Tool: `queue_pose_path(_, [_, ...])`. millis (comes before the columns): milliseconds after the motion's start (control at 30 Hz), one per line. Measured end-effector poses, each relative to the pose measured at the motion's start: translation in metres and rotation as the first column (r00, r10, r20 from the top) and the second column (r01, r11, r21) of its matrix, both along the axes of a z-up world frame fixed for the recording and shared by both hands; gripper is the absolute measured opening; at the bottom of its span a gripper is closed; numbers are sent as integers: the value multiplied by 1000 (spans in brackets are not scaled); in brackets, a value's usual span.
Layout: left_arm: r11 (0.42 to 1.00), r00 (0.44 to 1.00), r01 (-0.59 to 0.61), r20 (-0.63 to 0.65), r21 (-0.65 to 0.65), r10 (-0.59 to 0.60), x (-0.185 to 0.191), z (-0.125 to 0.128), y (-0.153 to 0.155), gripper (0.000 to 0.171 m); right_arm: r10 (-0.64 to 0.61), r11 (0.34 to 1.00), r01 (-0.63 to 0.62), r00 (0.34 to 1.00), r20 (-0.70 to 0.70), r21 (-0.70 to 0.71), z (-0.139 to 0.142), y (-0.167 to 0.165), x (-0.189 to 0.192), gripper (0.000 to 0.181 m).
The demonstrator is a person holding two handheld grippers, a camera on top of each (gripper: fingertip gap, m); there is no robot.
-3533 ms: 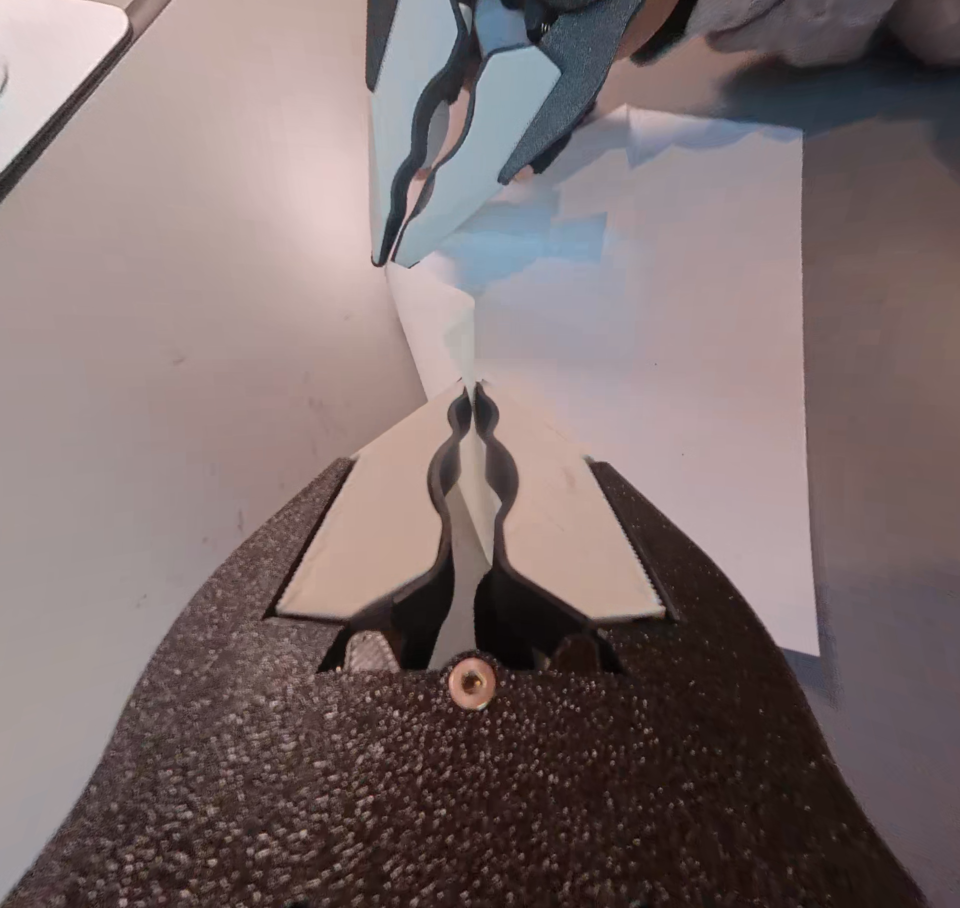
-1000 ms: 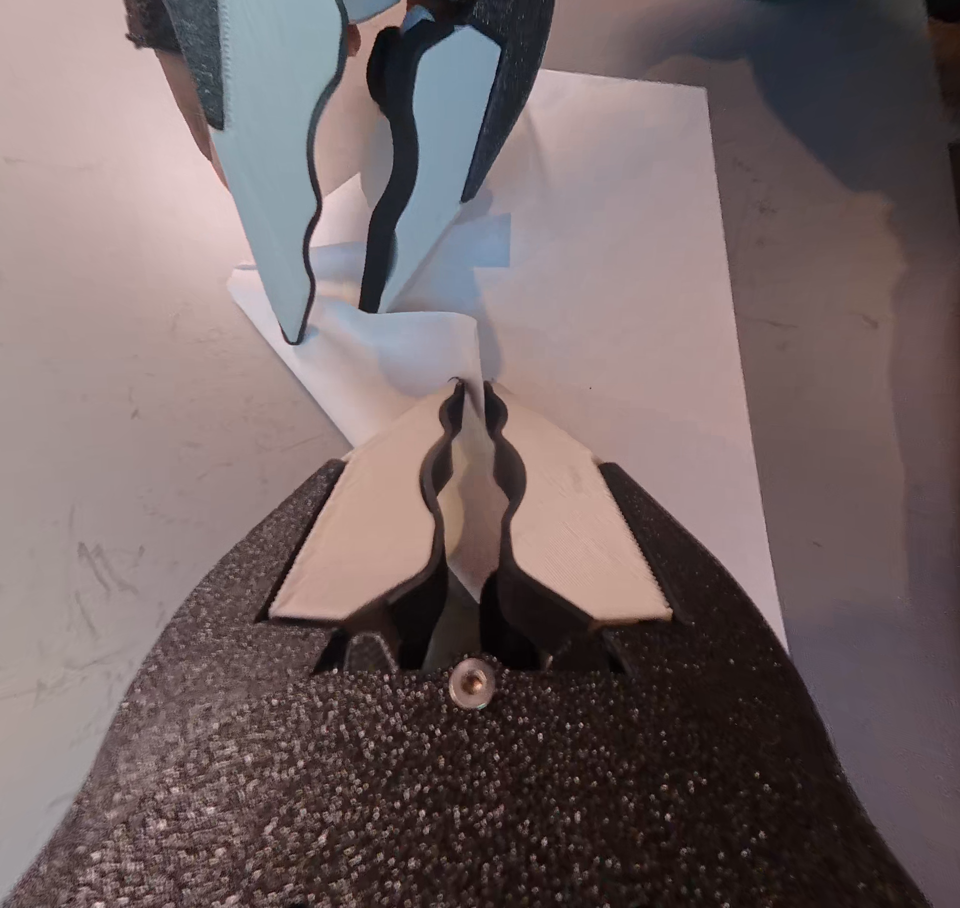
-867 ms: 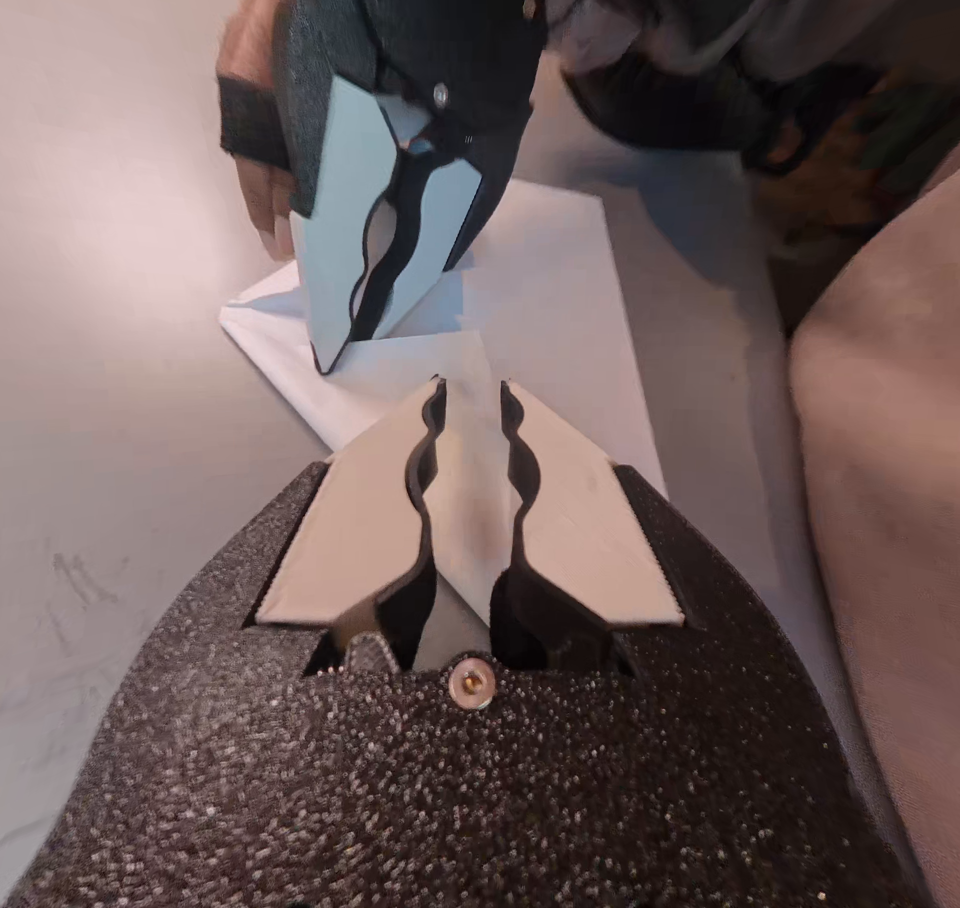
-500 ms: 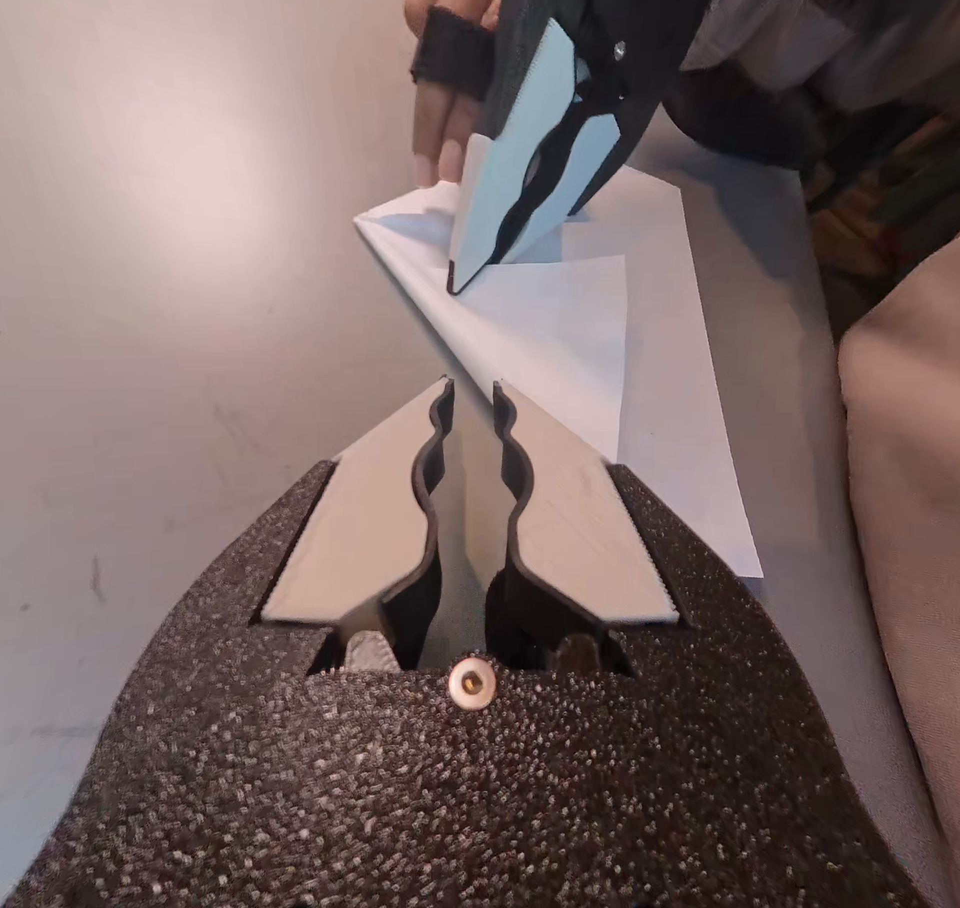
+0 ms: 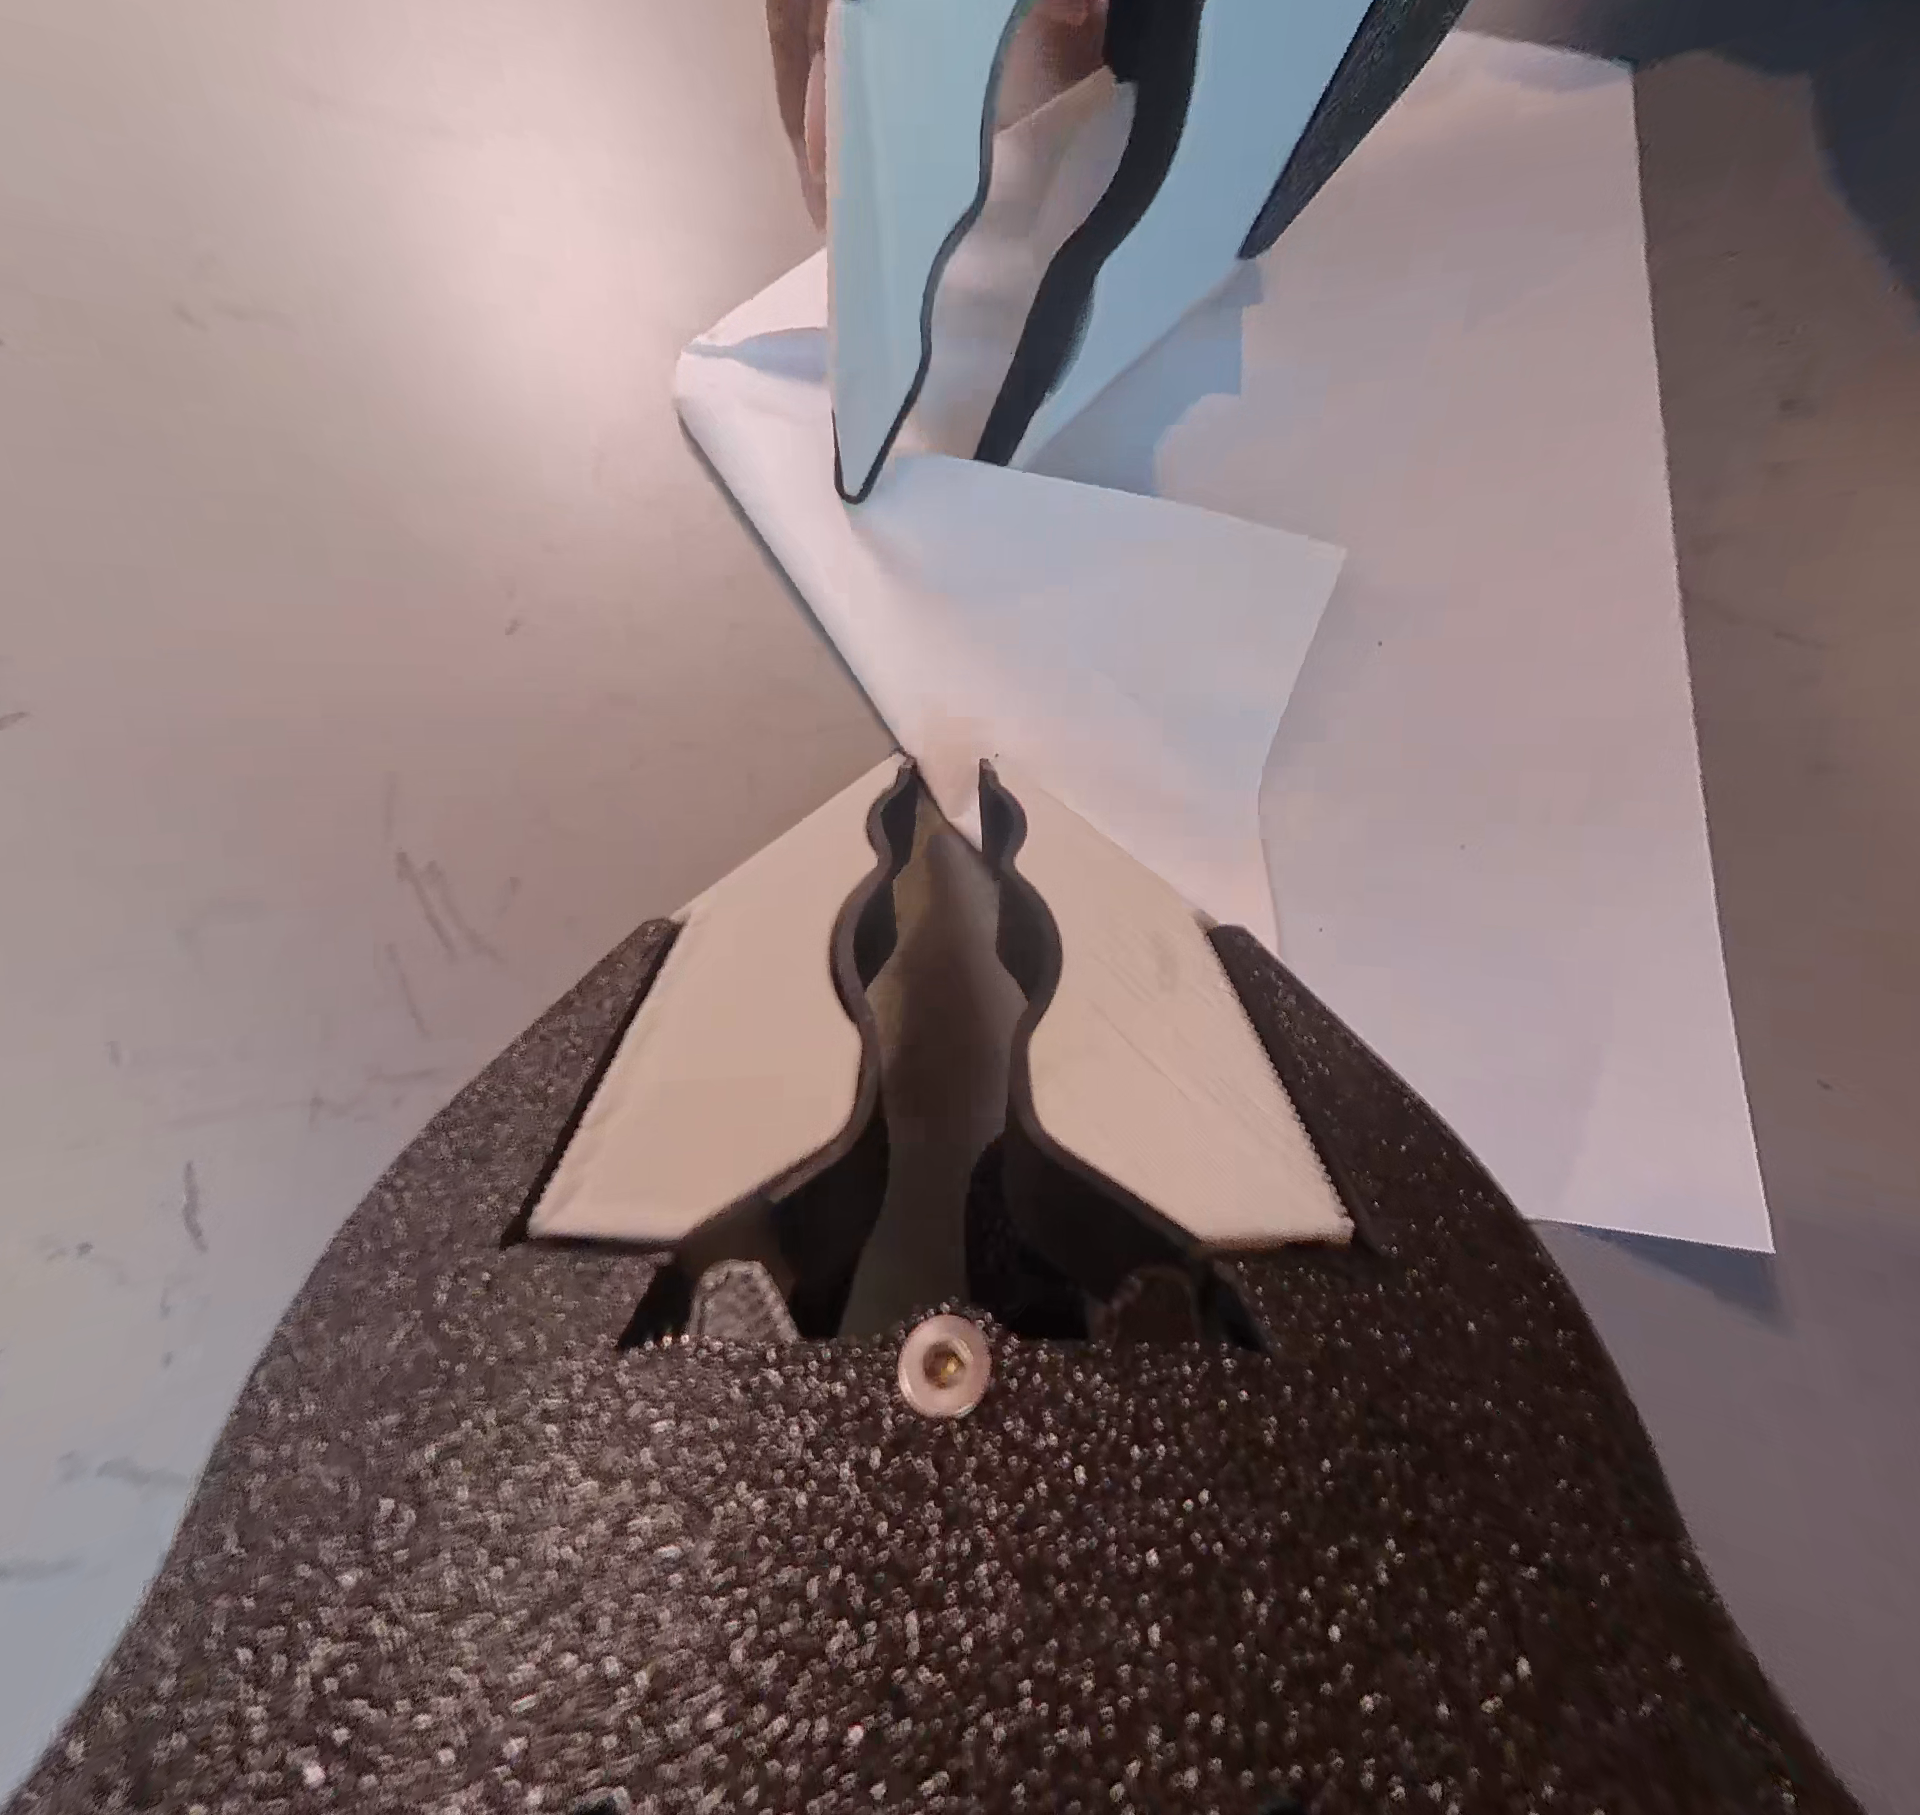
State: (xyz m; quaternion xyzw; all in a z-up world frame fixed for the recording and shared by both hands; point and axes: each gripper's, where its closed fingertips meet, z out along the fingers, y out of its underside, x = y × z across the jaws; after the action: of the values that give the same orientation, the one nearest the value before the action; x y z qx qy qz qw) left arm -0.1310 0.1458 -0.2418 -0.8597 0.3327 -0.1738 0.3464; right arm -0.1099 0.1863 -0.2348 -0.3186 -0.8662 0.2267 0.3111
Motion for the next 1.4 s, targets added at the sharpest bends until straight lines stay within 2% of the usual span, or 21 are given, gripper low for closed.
queue_pose_path(67, [1000,1000,-11,-13,12,11,0,0,1,11,-38,998,39,999,12,-40,4,2,1,30])
queue_pose_path(200, [999,999,-34,-22,15,34,1,-1,1,11,-99,989,101,995,18,-107,15,9,7,36])
queue_pose_path(333, [999,998,-41,-36,29,42,1,-1,1,10,-188,953,192,981,38,-235,34,25,19,45])
queue_pose_path(400, [999,999,-40,-33,29,41,1,-1,1,10,-230,923,254,966,116,-289,36,37,35,47])
queue_pose_path(500, [999,999,-37,-23,24,37,1,-1,1,10,-269,874,359,919,289,-328,21,51,67,47])
queue_pose_path(600, [999,999,-33,-19,18,33,0,-1,1,10,-271,832,422,876,398,-362,1,42,86,42])
queue_pose_path(667, [999,999,-37,-17,12,37,-1,-1,1,10,-329,842,441,877,350,-311,-3,39,82,38])
queue_pose_path(800, [998,998,-57,-38,22,58,-8,-1,1,10,-427,821,516,839,338,-244,-6,24,83,48])
queue_pose_path(1067, [995,993,-55,-99,82,63,-13,-1,1,10,-582,714,654,752,308,-248,-7,10,84,48])
queue_pose_path(1133, [994,991,-48,-118,97,59,-13,-1,0,10,-586,713,657,750,308,-242,-7,9,84,48])
queue_pose_path(1267, [993,988,-31,-144,118,48,-11,-1,-2,10,-549,764,614,780,301,-199,-5,11,83,48])
queue_pose_path(1400, [991,985,-20,-167,132,42,-9,-1,-2,10,-506,774,578,810,296,-258,9,13,66,44])
